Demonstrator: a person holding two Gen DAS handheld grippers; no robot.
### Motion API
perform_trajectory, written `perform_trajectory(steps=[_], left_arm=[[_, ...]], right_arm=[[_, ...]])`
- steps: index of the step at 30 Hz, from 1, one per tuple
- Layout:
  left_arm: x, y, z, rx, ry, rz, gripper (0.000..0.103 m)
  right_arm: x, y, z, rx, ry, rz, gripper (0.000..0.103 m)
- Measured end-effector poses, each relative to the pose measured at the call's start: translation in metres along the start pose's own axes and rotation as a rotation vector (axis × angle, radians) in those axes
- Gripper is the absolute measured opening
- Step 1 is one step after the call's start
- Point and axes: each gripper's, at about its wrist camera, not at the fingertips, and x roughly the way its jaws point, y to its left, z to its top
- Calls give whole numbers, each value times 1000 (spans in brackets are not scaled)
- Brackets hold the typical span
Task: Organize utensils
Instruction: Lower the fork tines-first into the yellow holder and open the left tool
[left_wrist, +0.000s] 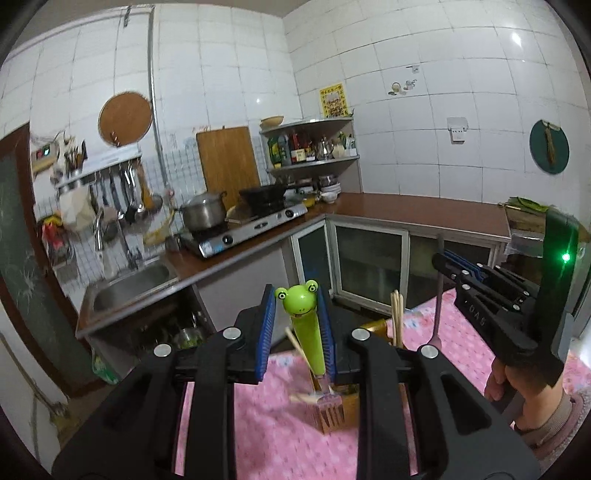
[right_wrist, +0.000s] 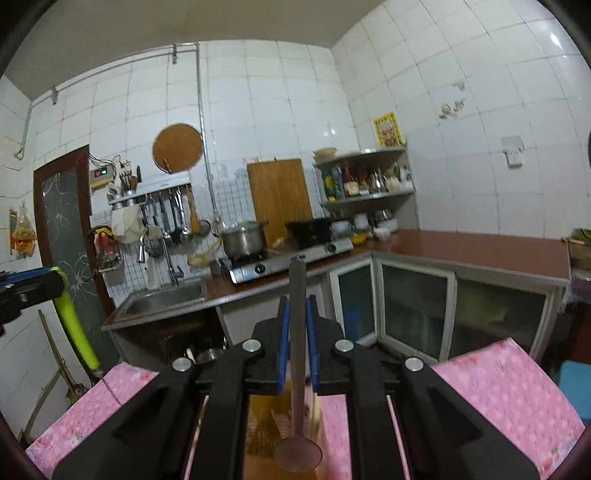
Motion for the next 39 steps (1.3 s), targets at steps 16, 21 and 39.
perform_trajectory(steps=[16,21,39], left_arm=[[98,-16,-41,-2,69,-50,21],[74,-13,-25,12,11,-37,21],[91,-15,-35,-15,-18,-60,22]], right_arm=[[54,-14,-64,-8,78,53,9],[53,-14,-54,2,72,62,9],[47,-4,-52,-38,85,74,9]])
